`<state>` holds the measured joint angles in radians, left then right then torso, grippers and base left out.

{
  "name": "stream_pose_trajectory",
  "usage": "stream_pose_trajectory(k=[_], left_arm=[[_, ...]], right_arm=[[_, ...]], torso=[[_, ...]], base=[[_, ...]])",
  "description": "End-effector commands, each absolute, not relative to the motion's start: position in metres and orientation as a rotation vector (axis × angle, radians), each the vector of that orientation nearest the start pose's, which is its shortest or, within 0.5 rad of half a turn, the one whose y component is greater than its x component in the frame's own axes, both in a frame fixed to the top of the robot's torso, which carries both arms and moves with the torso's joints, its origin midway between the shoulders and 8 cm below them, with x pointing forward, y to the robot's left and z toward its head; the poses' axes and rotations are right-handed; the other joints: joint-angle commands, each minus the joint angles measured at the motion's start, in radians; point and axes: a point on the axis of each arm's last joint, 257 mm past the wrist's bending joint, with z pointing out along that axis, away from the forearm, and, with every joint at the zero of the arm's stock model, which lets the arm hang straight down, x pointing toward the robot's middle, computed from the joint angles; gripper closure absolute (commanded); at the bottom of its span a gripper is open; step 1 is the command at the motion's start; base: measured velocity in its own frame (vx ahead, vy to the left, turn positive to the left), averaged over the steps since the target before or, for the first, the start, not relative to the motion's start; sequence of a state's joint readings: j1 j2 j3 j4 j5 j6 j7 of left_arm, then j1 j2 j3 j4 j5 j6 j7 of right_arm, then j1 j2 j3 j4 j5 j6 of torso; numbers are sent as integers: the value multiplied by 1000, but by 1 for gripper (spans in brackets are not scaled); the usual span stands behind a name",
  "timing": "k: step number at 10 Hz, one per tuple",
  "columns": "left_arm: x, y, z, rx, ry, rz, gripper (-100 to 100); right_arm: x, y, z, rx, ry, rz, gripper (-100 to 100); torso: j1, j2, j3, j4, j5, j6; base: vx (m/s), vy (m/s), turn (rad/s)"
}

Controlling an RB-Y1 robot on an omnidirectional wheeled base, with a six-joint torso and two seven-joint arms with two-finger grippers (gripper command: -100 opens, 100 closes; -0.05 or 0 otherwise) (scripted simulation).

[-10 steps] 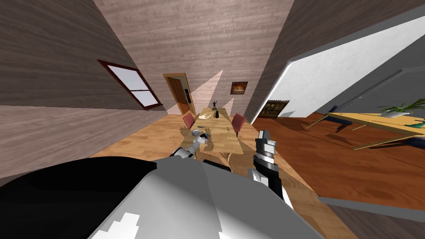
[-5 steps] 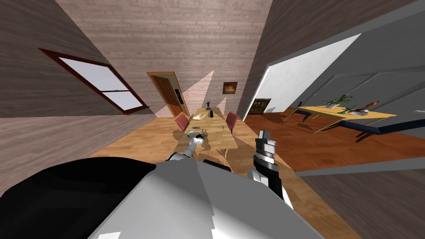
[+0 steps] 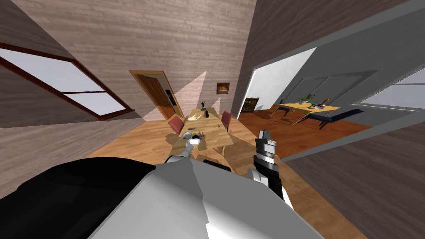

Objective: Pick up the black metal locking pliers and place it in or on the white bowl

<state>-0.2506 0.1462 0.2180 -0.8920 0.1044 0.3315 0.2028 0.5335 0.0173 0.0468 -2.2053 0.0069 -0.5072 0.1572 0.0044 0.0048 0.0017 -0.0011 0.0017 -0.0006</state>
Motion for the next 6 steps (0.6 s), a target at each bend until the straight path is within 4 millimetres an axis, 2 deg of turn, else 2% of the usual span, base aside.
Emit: stream_pose_trajectory(k=[1, 2, 3, 4, 5, 6], left_arm=[[487, 375, -480, -2079, 1298, -724, 100], [491, 380, -472, -2071, 1277, -737, 100], [470, 406, -475, -2083, 1252, -684, 100], [470, 419, -469, -2091, 1208, -687, 100], [469, 423, -469, -2096, 1195, -685, 100], [445, 452, -471, -2107, 1167, -627, 100]], right_arm=[[355, -271, -19, 685, 714, 1167, 0], [355, -271, -19, 685, 714, 1166, 0], [355, -271, -19, 685, 714, 1166, 0], [355, -271, -19, 685, 714, 1166, 0], [355, -271, -19, 685, 714, 1166, 0], [355, -271, -19, 685, 714, 1166, 0]], torso=[[0, 0, 0, 0, 0, 0], [0, 0, 0, 0, 0, 0], [1, -2, -1, -1, 0, -2], [0, -1, -1, -1, 0, 0], [1, -1, -1, 0, 0, 1], [2, -2, -1, -1, 0, -2]], base=[[-51, -4, -379], [-28, -1, -49], [-40, -13, -312], [-49, -4, -386], [-26, 3, -61], [-46, -14, -305]])
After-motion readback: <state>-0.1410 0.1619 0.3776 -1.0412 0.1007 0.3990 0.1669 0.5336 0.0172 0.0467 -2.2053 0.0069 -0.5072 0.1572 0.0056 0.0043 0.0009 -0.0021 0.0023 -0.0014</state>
